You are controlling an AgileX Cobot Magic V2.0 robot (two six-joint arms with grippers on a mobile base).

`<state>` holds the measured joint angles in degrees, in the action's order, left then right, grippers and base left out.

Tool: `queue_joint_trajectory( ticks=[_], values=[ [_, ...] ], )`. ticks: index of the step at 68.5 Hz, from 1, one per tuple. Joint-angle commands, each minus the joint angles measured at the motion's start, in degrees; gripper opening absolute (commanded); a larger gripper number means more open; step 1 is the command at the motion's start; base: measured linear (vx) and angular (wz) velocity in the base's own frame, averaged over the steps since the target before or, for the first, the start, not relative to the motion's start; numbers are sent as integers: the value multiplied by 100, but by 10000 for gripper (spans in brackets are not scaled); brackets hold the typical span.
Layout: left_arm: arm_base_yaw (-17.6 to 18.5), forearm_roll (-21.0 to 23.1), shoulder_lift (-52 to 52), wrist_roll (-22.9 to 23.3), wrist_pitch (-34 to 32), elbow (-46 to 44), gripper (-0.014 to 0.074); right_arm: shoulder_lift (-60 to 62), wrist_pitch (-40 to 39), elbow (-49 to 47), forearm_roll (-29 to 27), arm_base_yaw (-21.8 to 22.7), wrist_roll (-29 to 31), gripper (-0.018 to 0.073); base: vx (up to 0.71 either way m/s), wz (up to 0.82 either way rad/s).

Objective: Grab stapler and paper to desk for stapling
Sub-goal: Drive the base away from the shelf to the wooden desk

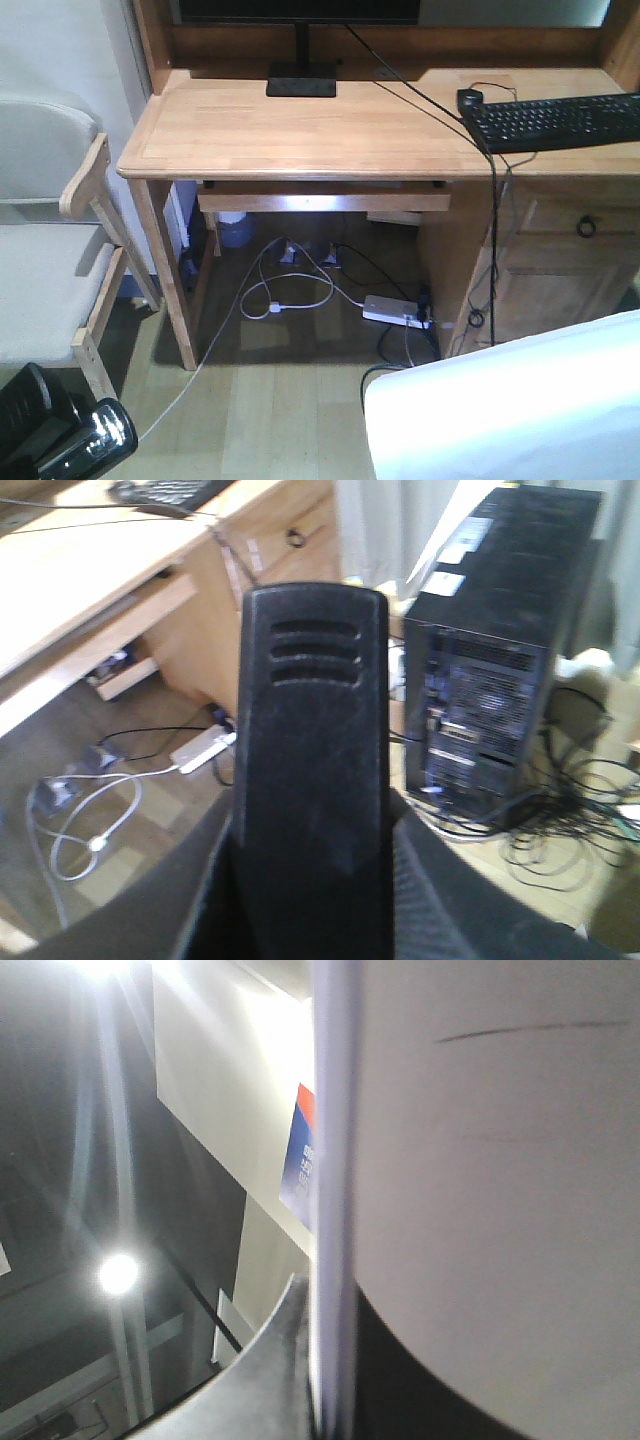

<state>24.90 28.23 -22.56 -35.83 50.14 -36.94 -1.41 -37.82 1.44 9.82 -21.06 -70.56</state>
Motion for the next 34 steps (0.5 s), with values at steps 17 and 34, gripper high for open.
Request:
queue_joint_trajectory(
  ticks=[17, 34],
  values=[
    [16, 281, -40, -7, -553, -168, -6, -68, -343, -162, 20, -6, 66, -2, 23, 15],
    [16, 281, -40, -7, -553, -168, -6, -68, -343, -162, 20, -6, 66, -2, 22, 11]
  ],
)
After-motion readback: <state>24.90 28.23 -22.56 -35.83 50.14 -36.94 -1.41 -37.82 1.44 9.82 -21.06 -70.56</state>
